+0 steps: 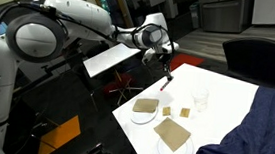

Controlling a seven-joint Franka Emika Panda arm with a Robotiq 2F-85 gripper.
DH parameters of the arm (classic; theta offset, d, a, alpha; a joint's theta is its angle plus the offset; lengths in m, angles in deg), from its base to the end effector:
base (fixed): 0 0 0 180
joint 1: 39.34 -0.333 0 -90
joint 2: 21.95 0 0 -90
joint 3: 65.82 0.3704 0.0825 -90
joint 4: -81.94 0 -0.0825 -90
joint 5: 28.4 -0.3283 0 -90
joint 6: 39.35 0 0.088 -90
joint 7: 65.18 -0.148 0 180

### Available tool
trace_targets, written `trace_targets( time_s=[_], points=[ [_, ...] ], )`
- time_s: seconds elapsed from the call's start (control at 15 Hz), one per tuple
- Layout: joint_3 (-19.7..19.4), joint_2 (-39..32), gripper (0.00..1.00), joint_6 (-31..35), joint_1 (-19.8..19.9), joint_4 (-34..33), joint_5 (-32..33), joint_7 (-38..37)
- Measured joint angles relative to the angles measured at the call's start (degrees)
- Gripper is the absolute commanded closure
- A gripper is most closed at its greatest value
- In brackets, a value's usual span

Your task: Pick up the marker from the cup and put it on the table

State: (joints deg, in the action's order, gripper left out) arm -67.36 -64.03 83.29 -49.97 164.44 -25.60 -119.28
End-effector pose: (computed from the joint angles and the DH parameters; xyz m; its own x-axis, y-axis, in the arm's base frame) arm 0.7007 0.1124 0.2836 0.7307 -0.6822 0.0268 -0.6823 -0.7284 0.0622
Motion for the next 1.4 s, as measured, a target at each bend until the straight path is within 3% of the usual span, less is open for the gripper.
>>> trace_targets(
  time_s=[0.67, 1.4],
  points=[
    [1.98, -10.31, 0.95, -6.12, -0.19, -10.05, -2.68, 8.99],
    [1.99, -19.89, 0.95, -17.02, 0.25, -24.15, -5.78, 9.91]
  ],
)
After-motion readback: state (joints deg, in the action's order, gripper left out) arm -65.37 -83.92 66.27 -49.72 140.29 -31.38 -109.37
